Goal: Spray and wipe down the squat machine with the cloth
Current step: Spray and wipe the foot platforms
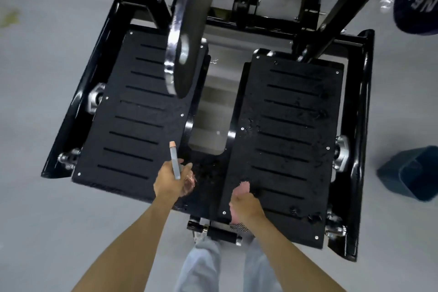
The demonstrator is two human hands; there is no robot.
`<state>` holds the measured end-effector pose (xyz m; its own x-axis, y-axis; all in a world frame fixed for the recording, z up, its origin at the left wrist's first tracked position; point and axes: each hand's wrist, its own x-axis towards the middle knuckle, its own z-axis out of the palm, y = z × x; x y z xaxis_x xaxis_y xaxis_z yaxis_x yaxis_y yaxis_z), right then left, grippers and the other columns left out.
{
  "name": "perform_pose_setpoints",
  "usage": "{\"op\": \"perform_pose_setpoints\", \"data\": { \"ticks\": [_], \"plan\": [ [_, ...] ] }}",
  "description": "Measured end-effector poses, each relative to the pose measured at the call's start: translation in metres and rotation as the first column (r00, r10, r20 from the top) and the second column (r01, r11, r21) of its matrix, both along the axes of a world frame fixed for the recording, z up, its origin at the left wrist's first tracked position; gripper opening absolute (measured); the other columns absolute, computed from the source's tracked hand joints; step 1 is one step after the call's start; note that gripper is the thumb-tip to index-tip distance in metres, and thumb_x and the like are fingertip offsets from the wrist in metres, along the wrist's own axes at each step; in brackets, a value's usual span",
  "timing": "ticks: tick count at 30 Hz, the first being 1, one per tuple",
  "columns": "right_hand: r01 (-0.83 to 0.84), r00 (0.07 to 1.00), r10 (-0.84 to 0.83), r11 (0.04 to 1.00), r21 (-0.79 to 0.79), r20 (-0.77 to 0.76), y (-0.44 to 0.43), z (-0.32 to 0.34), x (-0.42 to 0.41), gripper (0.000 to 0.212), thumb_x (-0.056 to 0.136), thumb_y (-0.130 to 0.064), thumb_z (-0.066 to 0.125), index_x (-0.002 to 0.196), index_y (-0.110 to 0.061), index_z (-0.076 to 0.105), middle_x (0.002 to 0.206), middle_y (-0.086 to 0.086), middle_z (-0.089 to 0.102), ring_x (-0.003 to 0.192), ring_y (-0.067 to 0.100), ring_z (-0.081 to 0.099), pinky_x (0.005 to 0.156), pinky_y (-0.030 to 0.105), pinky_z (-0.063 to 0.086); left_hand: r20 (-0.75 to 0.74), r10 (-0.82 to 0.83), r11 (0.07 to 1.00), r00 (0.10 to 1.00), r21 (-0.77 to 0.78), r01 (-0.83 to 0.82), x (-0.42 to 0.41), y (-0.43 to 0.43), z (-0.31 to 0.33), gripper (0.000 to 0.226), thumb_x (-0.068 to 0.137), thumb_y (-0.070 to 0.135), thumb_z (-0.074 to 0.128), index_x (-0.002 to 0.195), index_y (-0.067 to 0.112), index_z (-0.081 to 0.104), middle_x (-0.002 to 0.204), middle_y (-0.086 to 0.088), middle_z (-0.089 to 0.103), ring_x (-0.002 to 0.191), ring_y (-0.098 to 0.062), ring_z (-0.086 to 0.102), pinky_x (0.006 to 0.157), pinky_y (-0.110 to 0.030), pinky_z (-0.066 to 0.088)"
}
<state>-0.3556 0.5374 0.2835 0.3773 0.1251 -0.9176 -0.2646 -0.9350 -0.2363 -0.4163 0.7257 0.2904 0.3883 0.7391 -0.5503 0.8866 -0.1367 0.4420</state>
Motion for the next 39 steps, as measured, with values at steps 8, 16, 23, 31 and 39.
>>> {"op": "perform_pose_setpoints", "data": {
  "ticks": [8,16,23,31,39],
  "plan": [
    [0.039,0.998,-0.038,0.999,-0.026,0.046,0.021,0.006,-0.025,0.032,0.094,-0.024,0.046,0.110,-0.006,0.067,0.113,0.017,0.063,0.104,0.032,0.058,0.081,0.027,0.045,0.333,0.078,0.973,0.940,-0.229,0.001,-0.016,0.005,-0.011,0.031,0.083,0.001,0.069,0.095,0.021,0.049,0.084,0.004,0.058,0.076,-0.013,0.061,0.070,-0.014,0.051],
    [0.116,0.990,-0.115,0.993,0.005,0.081,0.017,0.009,-0.026,0.030,0.091,-0.014,0.048,0.108,-0.014,0.073,0.118,0.011,0.065,0.108,0.030,0.061,0.092,0.035,0.050,0.103,-0.074,0.978,0.992,-0.186,0.093,-0.032,0.001,-0.023,0.067,0.084,0.008,0.070,0.141,0.009,0.035,0.120,-0.011,0.047,0.104,-0.025,0.055,0.090,-0.038,0.050],
    [0.280,0.946,-0.295,0.953,0.118,0.136,-0.002,0.018,-0.004,0.044,0.094,-0.001,0.043,0.137,-0.011,0.045,0.131,0.012,0.054,0.107,0.021,0.055,0.082,0.016,0.044,-0.478,-0.275,0.896,0.835,-0.441,0.042,-0.029,-0.057,-0.009,0.026,0.096,0.011,0.044,0.112,-0.004,0.058,0.115,-0.020,0.063,0.107,-0.030,0.061,0.086,-0.032,0.048],
    [0.604,0.780,-0.615,0.788,0.120,0.115,-0.103,0.025,0.057,0.065,0.094,-0.005,0.044,0.151,-0.015,0.016,0.130,0.021,0.053,0.117,0.034,0.054,0.090,0.035,0.043,-0.195,-0.062,0.701,0.979,-0.707,-0.096,0.058,-0.188,-0.009,0.036,0.097,0.052,0.040,0.107,0.019,0.053,0.107,-0.006,0.064,0.092,-0.019,0.061,0.078,-0.030,0.044],
    [0.720,0.693,-0.710,0.672,0.176,-0.126,-0.212,0.034,0.108,0.027,0.081,0.010,0.049,0.103,-0.007,0.054,0.110,0.022,0.061,0.102,0.035,0.061,0.094,0.047,0.051,0.013,-0.037,0.541,0.999,-0.841,0.031,0.125,-0.297,0.008,0.090,0.044,0.067,0.078,0.117,0.016,0.065,0.109,-0.004,0.071,0.105,-0.020,0.065,0.098,-0.039,0.048]
  ]
}}
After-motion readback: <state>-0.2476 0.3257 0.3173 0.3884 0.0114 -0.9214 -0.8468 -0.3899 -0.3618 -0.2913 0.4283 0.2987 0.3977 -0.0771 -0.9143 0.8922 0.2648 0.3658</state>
